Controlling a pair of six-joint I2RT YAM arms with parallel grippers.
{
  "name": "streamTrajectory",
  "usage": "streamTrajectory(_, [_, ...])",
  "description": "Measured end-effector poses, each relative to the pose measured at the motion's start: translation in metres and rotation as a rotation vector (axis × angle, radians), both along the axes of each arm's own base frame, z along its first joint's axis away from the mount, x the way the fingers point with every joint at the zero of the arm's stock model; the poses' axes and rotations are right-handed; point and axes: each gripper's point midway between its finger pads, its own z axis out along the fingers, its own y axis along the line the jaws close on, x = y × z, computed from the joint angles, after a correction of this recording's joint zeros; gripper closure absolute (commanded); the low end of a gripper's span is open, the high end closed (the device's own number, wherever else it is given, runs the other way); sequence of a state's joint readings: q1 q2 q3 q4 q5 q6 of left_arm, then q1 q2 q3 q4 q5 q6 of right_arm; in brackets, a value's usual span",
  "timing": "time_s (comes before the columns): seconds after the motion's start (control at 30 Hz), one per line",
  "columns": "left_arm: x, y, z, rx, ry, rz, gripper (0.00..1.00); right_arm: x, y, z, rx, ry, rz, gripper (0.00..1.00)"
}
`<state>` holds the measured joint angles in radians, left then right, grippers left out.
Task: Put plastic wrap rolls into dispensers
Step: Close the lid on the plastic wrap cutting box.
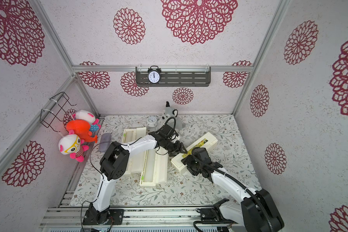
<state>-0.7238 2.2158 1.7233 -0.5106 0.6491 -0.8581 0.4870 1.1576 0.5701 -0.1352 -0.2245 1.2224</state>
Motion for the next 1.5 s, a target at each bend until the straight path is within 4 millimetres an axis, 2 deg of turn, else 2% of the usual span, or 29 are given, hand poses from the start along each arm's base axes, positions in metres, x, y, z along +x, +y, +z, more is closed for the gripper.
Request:
streamTrajectory(0.17, [0.0, 0.0, 0.0, 0.002, 0.001, -0.001, 0.37, 0.0, 0.001, 0.0, 0.001, -0.001, -0.002, 0.41])
streamTrajectory(0.3, [0.0, 0.0, 0.0, 0.003, 0.003, 0.001, 0.38, -0.002, 0.006, -0.001, 0.0, 0.004, -0.004, 0.37])
streamTrajectory(0.5, [0.0, 0.001, -0.001, 0.008, 0.007, 0.006, 0.38, -0.004, 0.014, -0.002, 0.017, 0.013, -0.028, 0.37])
streamTrajectory(1.07, [0.003, 0.002, -0.001, 0.006, 0.003, 0.014, 0.4, -0.004, 0.016, -0.003, 0.062, 0.031, -0.077, 0.43])
streamTrajectory(1.3, [0.004, 0.002, 0.0, 0.002, 0.015, 0.025, 0.4, -0.003, 0.018, -0.004, 0.054, 0.009, -0.06, 0.27])
streamTrajectory(1.5, [0.001, 0.001, 0.002, -0.01, 0.042, 0.026, 0.39, -0.004, 0.016, -0.002, -0.014, -0.011, -0.018, 0.26])
